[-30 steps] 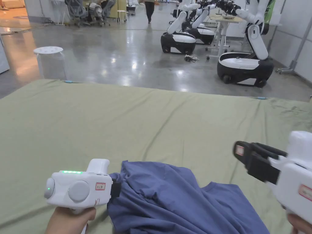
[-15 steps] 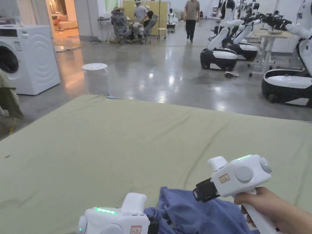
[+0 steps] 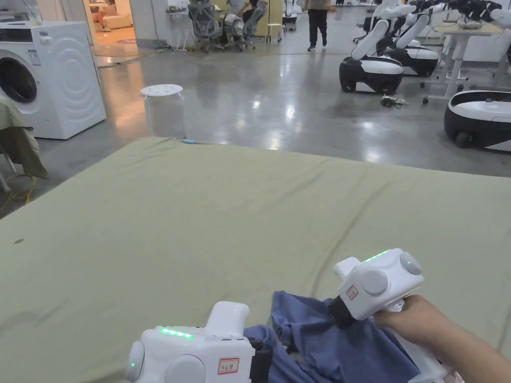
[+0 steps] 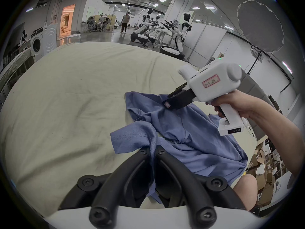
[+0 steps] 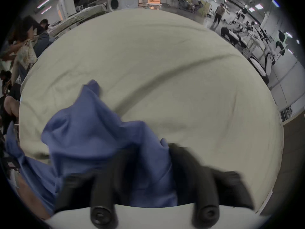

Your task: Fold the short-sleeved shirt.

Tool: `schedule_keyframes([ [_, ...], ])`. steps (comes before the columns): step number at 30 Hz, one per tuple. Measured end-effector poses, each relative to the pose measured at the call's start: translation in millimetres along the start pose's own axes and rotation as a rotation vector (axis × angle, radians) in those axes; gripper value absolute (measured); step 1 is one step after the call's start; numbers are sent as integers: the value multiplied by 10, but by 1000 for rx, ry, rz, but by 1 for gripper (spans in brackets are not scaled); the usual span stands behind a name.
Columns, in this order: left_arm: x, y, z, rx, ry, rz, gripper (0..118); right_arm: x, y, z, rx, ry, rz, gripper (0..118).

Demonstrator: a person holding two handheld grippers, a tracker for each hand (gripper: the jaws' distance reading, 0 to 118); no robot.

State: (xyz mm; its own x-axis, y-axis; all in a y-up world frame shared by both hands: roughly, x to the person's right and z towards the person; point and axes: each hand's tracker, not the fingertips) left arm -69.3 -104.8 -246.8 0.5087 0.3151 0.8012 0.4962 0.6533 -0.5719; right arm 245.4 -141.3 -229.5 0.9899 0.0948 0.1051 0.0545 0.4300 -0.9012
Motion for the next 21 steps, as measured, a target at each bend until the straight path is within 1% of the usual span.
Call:
schedule_keyframes([
  [1, -4, -12, -4, 1, -3, 5, 2, -6, -5, 28, 9, -7, -9, 13],
  [2, -4, -14, -9, 1, -5, 10, 2, -17, -23, 67, 29, -20, -13, 4],
  [3, -6, -14, -13, 1, -6, 16, 2, 52, -64, 99, 26, -12, -26, 4],
  [4, -11, -13, -18, 2, -8, 26, 2, 109, -90, 125, 29, 26, -77, 4],
  [5, -17, -25, -10, 4, -7, 37, 2, 167, -126, 181, 40, 29, -121, 4],
  [6, -24, -26, -1, 10, -11, 46, 2, 227, -169, 259, 74, 35, -153, 4],
  [8, -35, -19, 43, 26, -19, 68, 2, 354, -248, 486, 163, 58, -248, 4],
  [10, -15, 1, 120, 60, -16, 80, 2, 489, -387, 798, 250, 51, -322, 4],
  [12, 50, 44, 247, 118, -28, 69, 2, 552, -518, 1140, 353, 57, -357, 4],
  [15, 192, 145, 495, 192, -30, 18, 2, 596, -805, 1766, 501, 31, -399, 4],
  [17, 306, 233, 741, 259, -11, -12, 2, 613, -1059, 2251, 615, -64, -415, 4],
  [19, 367, 309, 1000, 336, -42, 3, 2, 588, -1268, 2677, 715, -79, -450, 4],
  [21, 433, 385, 1300, 415, -47, -5, 2, 568, -1515, 3138, 802, -132, -468, 4],
])
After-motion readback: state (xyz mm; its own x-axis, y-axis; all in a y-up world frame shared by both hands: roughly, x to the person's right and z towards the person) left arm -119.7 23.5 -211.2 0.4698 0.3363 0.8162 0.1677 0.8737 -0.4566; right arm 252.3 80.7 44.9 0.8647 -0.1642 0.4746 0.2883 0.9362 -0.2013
